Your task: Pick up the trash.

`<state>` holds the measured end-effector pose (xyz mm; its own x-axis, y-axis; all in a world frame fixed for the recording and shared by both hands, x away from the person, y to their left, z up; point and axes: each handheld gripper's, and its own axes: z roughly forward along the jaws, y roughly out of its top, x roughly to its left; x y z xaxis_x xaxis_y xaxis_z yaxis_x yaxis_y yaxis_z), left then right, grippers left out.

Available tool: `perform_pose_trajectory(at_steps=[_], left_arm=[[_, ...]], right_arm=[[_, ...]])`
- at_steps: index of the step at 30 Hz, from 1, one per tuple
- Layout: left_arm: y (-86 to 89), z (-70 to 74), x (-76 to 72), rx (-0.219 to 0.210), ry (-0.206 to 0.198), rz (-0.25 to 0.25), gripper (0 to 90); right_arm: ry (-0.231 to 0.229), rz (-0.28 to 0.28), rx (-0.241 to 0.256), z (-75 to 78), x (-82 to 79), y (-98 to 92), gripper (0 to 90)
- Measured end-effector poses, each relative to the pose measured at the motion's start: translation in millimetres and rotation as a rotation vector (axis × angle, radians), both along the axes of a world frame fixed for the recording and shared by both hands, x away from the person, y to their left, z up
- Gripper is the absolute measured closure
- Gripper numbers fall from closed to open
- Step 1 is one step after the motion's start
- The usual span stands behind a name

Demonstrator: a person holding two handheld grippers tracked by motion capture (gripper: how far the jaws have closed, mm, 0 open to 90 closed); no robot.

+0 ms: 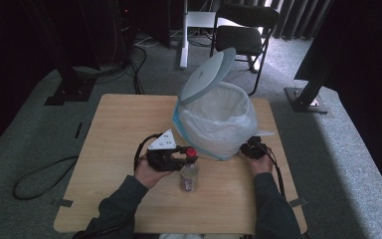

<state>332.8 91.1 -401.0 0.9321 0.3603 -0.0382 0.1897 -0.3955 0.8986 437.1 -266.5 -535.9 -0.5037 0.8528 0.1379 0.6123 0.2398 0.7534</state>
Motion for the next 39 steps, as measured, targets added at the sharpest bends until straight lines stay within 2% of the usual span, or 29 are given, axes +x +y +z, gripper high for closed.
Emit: perform_pose_trajectory(at_steps=[2,5,10,13,16,17,20,25,30,36,39], left_arm=[[-4.2,-0.8,-0.2,0.008,-0.030,0.003,62.4],[-4.8,-2.2,-2.0,0.001,-0.032,-0.003,62.1],[-1.7,-7.5,-2.9,-0.018,-0.007,-0.022,59.9],[-4.0,-16.5,-2.4,0.004,0.012,-0.014,55.9],[-3.1,-19.1,-1.1,-0.015,0.029,-0.013,55.6],[-3.5,-18.6,-1.5,-0.011,0.024,-0.011,56.2],[-6.4,-15.1,-3.7,0.008,-0.005,-0.002,57.7],[-12.8,-10.7,-1.9,0.026,-0.007,-0.012,58.4],[-18.6,-2.8,1.8,0.005,0.012,-0.037,59.0],[-25.6,11.2,6.0,0.002,-0.003,-0.048,59.5],[-29.6,24.2,11.9,-0.013,-0.010,-0.054,59.7]], right_arm=[[-0.002,0.001,-0.002,-0.1,-0.1,0.1,90.0],[-0.003,-0.002,0.003,-0.4,-0.3,0.0,90.0],[-0.003,-0.001,0.002,-0.4,-0.3,-0.1,90.0],[-0.003,-0.003,0.003,-0.4,-0.4,0.1,90.0],[-0.002,-0.002,0.004,-0.4,-0.3,-0.2,90.0],[-0.002,-0.002,0.004,-0.4,-0.3,-0.2,90.0],[-0.001,0.000,0.006,-0.5,-0.1,-0.5,90.0],[-0.002,-0.001,0.007,-0.6,-0.3,-0.5,90.0],[-0.003,-0.001,0.010,-0.8,-0.2,-0.8,90.0],[-0.004,-0.002,0.011,-0.9,-0.3,-0.8,90.0],[-0.005,-0.004,0.014,-1.2,-0.6,-0.9,90.0]])
